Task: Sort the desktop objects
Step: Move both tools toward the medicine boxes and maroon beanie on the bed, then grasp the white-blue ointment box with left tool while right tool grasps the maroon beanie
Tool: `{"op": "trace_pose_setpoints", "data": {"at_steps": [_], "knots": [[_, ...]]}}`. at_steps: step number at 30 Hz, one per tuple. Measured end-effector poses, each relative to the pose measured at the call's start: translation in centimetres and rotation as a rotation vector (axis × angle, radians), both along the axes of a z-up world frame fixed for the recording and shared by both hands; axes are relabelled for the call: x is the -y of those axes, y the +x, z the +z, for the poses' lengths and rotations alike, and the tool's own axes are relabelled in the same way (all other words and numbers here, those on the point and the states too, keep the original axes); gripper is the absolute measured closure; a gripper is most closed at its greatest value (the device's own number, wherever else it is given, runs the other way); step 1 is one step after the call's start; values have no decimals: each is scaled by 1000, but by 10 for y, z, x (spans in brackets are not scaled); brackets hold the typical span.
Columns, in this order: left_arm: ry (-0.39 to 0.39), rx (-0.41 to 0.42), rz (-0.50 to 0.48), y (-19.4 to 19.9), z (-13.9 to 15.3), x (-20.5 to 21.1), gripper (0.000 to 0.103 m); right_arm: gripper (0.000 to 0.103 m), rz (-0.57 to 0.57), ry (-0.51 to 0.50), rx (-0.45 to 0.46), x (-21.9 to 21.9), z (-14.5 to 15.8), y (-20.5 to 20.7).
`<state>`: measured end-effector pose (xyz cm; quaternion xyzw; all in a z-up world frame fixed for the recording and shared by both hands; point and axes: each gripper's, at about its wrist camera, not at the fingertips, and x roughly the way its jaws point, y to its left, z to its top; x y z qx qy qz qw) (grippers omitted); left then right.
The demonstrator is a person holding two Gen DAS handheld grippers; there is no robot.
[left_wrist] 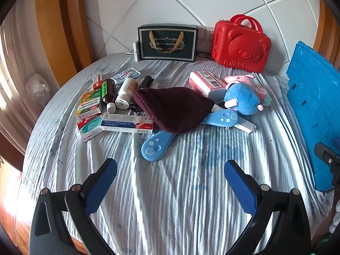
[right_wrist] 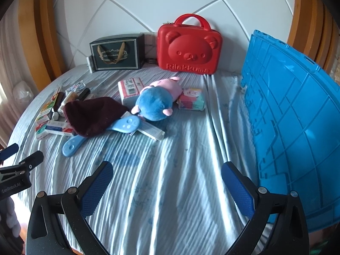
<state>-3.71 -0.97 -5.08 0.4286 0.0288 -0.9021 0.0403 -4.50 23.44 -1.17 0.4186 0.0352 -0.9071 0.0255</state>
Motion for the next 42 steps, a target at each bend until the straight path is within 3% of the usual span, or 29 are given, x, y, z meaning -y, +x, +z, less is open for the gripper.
{"op": "trace_pose_setpoints", "data": {"at_steps": [8,17,22,28,32,35,42], "knots": [[22,29,4,-21,-11,12,1,0,9,-2,38,1,-11,-22],[35,176,49,-50,-58,44,1,0,14,-14,137,-7,-41,-61],[-19,214,66,-69,-78,55,1,0,1,-8,198,-15,-62,-85],[-10,191,80,-106,-82,65,1,0,6,0,237,-17,-77,-108],[-60,197,94,-124,-86,80,1,0,17,6,260,-13,-85,-124],[-24,219,179,-132,-92,109,1,0,28,5,272,-9,-90,-134],[104,257,495,-166,-113,159,1,0,74,-3,279,6,-94,-157]]}}
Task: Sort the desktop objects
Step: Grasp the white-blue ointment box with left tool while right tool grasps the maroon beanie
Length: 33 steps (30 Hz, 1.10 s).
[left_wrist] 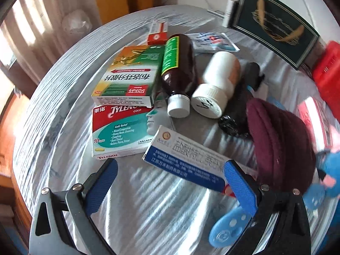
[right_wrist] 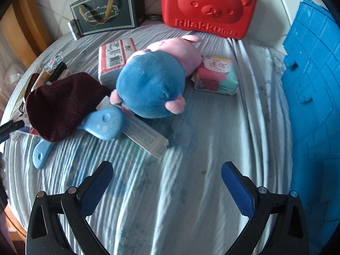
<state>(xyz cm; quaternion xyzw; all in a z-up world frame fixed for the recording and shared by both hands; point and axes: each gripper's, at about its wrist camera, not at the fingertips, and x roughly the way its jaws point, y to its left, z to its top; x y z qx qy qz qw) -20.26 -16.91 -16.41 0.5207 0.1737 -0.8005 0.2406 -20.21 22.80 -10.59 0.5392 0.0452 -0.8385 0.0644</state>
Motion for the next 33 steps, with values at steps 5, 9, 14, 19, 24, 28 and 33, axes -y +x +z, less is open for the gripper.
{"op": "trace_pose_setpoints", "data": {"at_steps": [5,9,14,19,24,28,33], "knots": [[62,32,80,-20,-24,-1,1,0,96,-24,-20,27,5,-17],[100,58,-2,-19,-36,-7,6,0,219,-38,-34,70,3,-30],[139,-31,-40,16,-19,5,23,0,365,-55,-18,134,-12,-42],[-8,-20,-132,45,-4,3,43,0,474,-63,36,188,-38,-43],[72,13,-109,56,-18,10,43,0,509,-26,55,209,-55,-40],[112,37,-85,68,-15,11,43,0,526,-13,49,208,-54,-35],[121,31,-67,82,-21,2,42,0,594,-59,13,223,-41,-21]]}}
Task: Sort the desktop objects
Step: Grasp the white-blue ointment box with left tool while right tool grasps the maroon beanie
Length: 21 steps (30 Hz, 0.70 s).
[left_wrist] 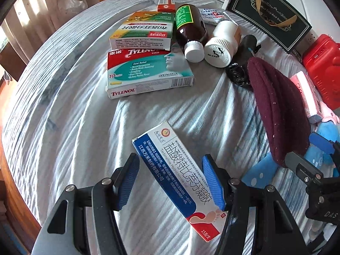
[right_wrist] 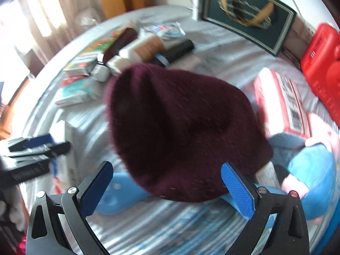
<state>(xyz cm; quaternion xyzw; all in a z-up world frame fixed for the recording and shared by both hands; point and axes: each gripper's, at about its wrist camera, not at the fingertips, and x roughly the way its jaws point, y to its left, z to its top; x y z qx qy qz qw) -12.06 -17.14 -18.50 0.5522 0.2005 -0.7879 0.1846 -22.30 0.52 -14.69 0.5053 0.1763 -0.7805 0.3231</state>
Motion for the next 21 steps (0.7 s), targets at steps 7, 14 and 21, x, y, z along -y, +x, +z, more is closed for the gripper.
{"op": "trace_pose_setpoints", "data": {"at_steps": [7,14,21], "knots": [[-90,14,7,3,-13,-22,18,0,-31,98,-56,18,-31,-7],[-94,13,-2,8,-16,-19,0,0,-140,103,-119,15,-45,-18],[-80,-57,-54,17,12,-9,64,71,-125,-48,-40,-5,-2,-29]]}}
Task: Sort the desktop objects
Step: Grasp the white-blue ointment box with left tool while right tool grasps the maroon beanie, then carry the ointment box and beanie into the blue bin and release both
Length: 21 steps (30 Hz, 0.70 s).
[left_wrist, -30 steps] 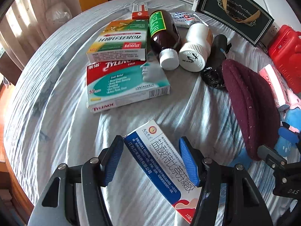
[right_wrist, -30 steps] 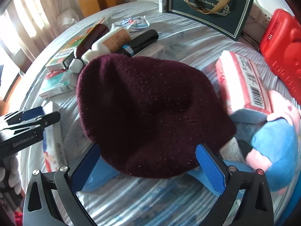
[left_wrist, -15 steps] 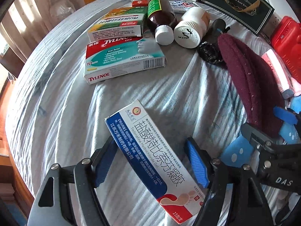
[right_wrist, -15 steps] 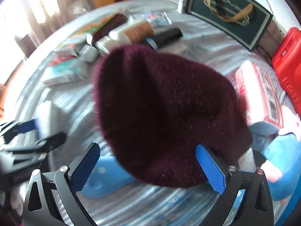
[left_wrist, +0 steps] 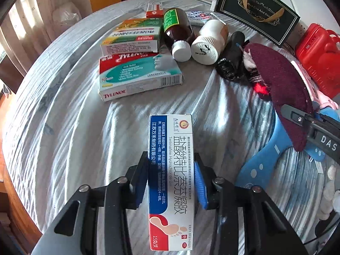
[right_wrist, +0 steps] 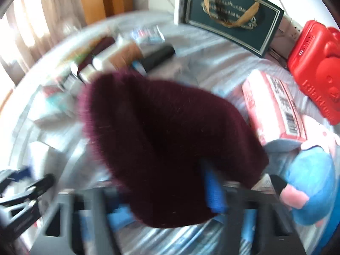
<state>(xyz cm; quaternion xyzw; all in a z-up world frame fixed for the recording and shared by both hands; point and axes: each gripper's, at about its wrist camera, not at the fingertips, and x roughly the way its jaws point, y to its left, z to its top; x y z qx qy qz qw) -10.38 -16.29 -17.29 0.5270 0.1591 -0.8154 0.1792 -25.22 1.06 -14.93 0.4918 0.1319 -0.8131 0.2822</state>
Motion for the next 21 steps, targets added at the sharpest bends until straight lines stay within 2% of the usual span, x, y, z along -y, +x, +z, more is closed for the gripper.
{"op": "trace_pose_setpoints", "data": {"at_steps": [2,3,9,13,21], "knots": [[-41,-39,-18,3,15,-3,64,89,10,-48,-1,-6,14,2],[-52,-71,-29,5,26,-3,64,90,13,-65,-20,-9,24,5],[-122,-225,-92,-4,86,-31,64,90,-15,-129,-159,-31,92,26],[-150,-317,-151,12,128,-45,64,90,-56,-172,-261,-55,145,50],[-173,-529,-378,21,215,-116,64,90,-213,-224,-543,-135,263,115]]}}
